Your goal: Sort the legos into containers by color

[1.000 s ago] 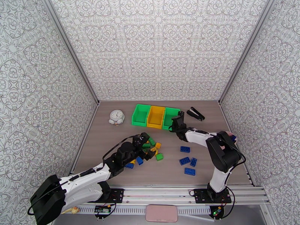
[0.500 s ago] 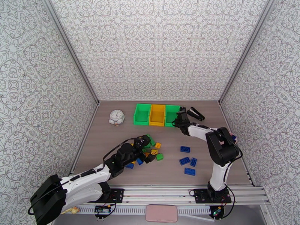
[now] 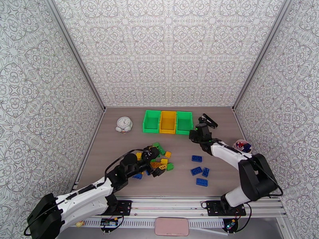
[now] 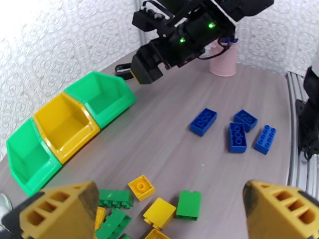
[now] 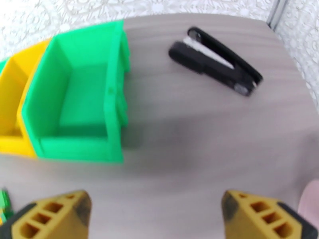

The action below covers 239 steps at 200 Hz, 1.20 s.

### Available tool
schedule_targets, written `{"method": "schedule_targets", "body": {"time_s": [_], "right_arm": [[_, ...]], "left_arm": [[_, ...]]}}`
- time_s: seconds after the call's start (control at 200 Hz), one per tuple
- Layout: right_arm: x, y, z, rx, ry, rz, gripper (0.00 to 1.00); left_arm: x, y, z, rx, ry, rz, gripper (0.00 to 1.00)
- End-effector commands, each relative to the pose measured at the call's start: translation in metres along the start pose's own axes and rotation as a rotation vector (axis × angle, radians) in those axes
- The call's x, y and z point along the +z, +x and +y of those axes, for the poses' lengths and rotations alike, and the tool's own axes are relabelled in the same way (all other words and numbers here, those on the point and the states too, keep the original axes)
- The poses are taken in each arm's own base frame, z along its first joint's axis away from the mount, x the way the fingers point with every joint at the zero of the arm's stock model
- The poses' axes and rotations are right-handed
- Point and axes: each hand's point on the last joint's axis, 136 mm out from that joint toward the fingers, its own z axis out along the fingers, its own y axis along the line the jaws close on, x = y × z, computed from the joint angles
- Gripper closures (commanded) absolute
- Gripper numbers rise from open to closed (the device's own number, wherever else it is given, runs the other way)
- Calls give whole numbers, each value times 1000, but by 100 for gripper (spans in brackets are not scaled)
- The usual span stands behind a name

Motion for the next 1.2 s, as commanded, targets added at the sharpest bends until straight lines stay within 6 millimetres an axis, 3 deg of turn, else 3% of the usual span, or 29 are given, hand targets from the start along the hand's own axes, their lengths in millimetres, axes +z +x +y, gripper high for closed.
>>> {"method": "schedule_targets", "body": {"time_s": [0.0, 0.215, 0.465, 0.905, 1.055, 1.19], "right_arm": [[-24, 54, -24, 7, 97, 135, 7], [-57, 102, -21, 35, 60, 254, 5], [-46, 130, 5, -13, -3, 340, 3], [-21, 146, 3, -17, 63, 375, 5], [-17, 146, 5, -15, 54, 373, 13], [-16, 143, 4, -16, 63, 360, 30]], "left_arm": [[-2, 7, -18, 29, 105, 31, 0], [-1, 8, -34, 35, 200, 46, 0], [7, 14, -35, 28, 220, 66, 0], [6, 18, -35, 30, 206, 73, 0], [6, 18, -35, 28, 204, 70, 0], [6, 18, -35, 22, 205, 61, 0]]}}
